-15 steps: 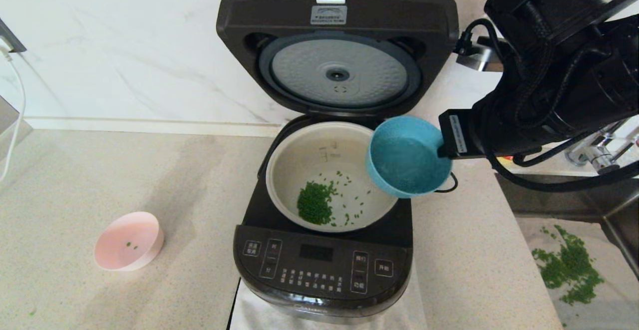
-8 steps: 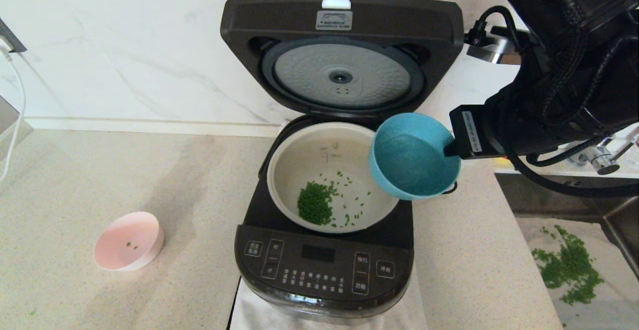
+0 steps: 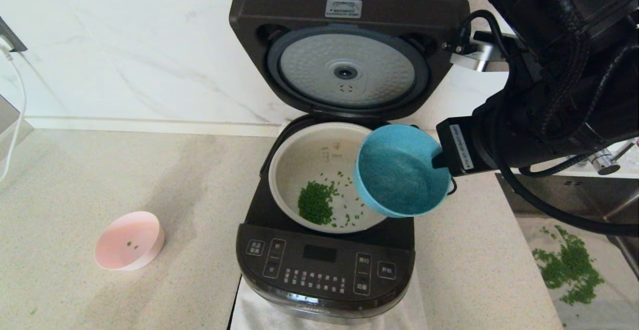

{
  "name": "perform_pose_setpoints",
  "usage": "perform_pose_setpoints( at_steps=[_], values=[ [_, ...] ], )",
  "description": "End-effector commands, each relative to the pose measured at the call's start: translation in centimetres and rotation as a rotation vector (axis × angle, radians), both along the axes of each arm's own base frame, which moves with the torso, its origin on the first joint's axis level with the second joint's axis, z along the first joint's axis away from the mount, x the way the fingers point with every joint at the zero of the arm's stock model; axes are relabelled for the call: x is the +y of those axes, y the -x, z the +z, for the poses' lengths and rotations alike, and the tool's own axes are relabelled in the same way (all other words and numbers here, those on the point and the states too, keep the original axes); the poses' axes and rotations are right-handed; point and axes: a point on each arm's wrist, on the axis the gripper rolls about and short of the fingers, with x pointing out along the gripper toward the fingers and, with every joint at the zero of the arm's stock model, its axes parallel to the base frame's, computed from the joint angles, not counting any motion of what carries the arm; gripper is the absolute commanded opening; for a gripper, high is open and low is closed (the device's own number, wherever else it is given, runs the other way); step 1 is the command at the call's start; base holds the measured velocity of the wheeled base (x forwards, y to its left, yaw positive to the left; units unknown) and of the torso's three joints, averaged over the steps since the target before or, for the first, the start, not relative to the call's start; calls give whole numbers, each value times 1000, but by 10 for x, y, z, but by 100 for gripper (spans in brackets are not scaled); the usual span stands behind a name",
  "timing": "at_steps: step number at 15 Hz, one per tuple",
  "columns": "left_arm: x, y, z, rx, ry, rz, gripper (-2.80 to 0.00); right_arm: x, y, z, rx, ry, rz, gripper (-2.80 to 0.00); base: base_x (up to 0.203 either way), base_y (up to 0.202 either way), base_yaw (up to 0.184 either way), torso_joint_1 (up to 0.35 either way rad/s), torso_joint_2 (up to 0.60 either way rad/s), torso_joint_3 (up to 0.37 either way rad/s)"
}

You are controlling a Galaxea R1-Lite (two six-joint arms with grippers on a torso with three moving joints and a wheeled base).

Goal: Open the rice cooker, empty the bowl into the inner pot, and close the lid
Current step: Pour the water from the bowl into the rice cooker

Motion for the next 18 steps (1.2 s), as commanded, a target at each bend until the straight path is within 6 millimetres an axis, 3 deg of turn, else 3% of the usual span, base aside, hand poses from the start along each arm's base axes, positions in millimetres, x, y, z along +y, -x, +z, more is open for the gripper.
perform_pose_setpoints(
  at_steps=[1, 6, 13, 18],
  values=[
    [0, -1, -2, 7, 0, -1, -280, 0, 1, -2, 20, -1, -18, -280, 0, 0, 0, 0, 0, 0],
    [0, -1, -2, 7, 0, 0, -280, 0, 1, -2, 21, -8, -22, -280, 0, 0, 0, 0, 0, 0],
    [0, -1, -2, 7, 0, 0, -280, 5, 18, 7, -25, -23, 11, -280, 0, 0, 0, 0, 0, 0],
    [0, -1, -2, 7, 0, 0, -280, 16, 12, 5, -52, -33, 18, -280, 0, 0, 0, 0, 0, 0]
  ],
)
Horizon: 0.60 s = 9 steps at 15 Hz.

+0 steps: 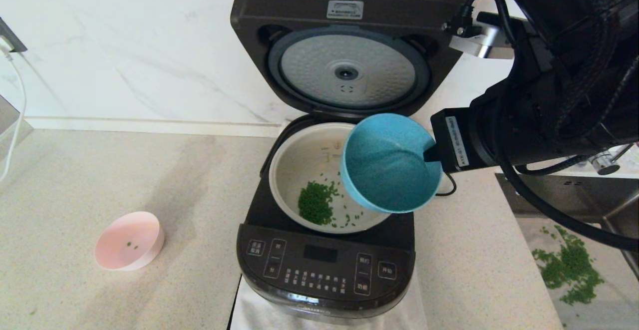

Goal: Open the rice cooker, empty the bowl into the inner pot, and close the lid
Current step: Pour the water from the bowl into the rice cooker

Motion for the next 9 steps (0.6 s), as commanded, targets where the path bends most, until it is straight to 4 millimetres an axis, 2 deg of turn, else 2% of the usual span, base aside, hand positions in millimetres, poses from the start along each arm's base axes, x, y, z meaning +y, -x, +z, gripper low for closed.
perform_pose_setpoints(
  at_steps=[1, 9],
  values=[
    [0, -1, -2, 7, 0, 1, -280, 6, -5, -6, 12, 13, 1, -280, 0, 0, 0, 0, 0, 0],
    [0, -1, -2, 7, 0, 1, -280, 25, -17, -12, -24, -15, 11, -280, 0, 0, 0, 0, 0, 0]
  ],
)
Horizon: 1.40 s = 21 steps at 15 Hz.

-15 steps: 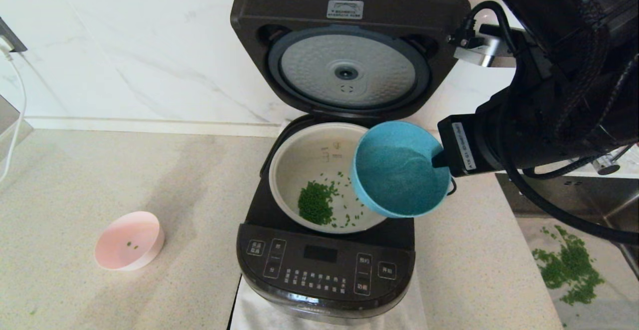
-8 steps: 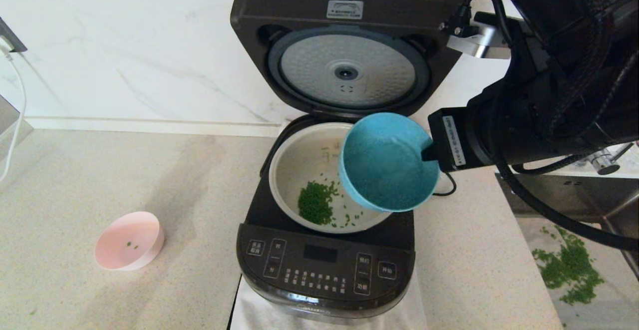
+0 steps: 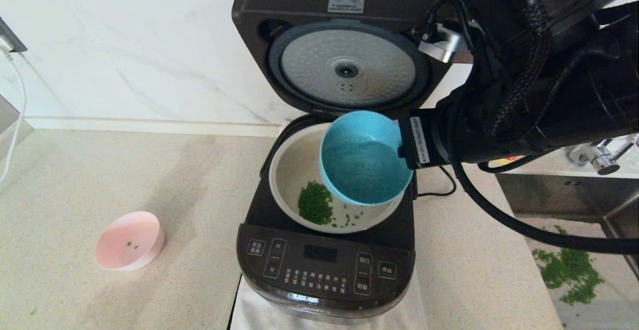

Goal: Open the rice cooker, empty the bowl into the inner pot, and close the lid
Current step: Pour the water from the bowl into the rice cooker

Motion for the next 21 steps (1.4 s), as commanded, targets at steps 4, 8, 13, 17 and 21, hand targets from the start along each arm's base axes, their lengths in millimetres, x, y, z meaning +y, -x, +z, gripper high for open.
perform_pose_setpoints(
  at_steps=[4, 8, 13, 17, 21],
  values=[
    [0, -1, -2, 7, 0, 0, -280, 11, -10, -7, -5, -6, -2, -280, 0, 0, 0, 0, 0, 0],
    [0, -1, -2, 7, 0, 0, -280, 18, -16, -12, -11, -12, -3, -280, 0, 0, 0, 0, 0, 0],
    [0, -1, -2, 7, 0, 0, -280, 30, -27, -20, -20, -23, -3, -280, 0, 0, 0, 0, 0, 0],
    [0, -1, -2, 7, 0, 0, -280, 35, -33, -25, -27, -28, -5, -280, 0, 0, 0, 0, 0, 0],
    [0, -1, -2, 7, 0, 0, -280, 41, -38, -29, -31, -33, -7, -280, 0, 0, 0, 0, 0, 0]
  ],
)
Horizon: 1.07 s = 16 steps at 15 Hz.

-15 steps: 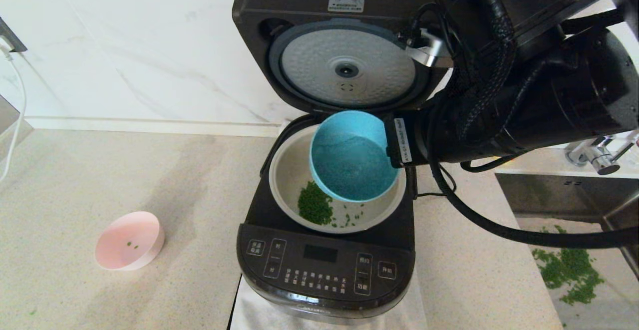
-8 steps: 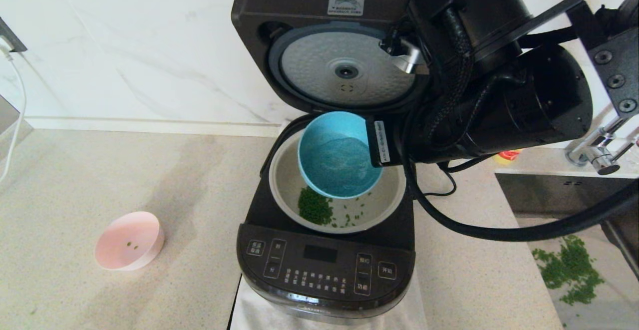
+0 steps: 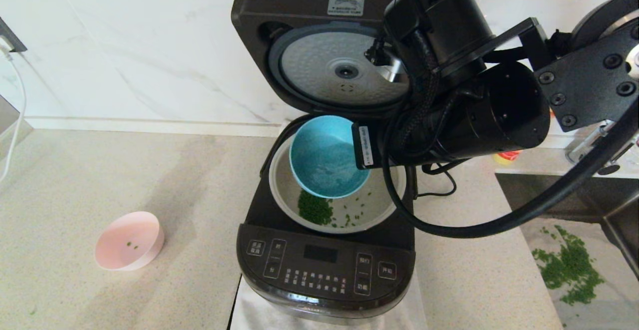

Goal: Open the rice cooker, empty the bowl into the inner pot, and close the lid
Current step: Pour the water from the bowl into the rice cooker

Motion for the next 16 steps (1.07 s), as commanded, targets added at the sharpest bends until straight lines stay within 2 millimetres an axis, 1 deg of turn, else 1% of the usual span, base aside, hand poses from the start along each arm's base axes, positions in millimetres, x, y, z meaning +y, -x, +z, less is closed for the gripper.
perform_pose_setpoints(
  at_steps=[1, 4, 10, 16],
  values=[
    [0, -1, -2, 7, 0, 0, -280, 4, -4, -5, 2, 2, -3, -280, 0, 0, 0, 0, 0, 0],
    [0, -1, -2, 7, 0, 0, -280, 9, -10, -9, -32, 29, -46, -280, 0, 0, 0, 0, 0, 0],
    [0, -1, -2, 7, 0, 0, -280, 10, -13, -8, -79, 45, -87, -280, 0, 0, 0, 0, 0, 0],
    [0, -1, -2, 7, 0, 0, -280, 11, -16, -7, -154, 114, -160, -280, 0, 0, 0, 0, 0, 0]
  ],
)
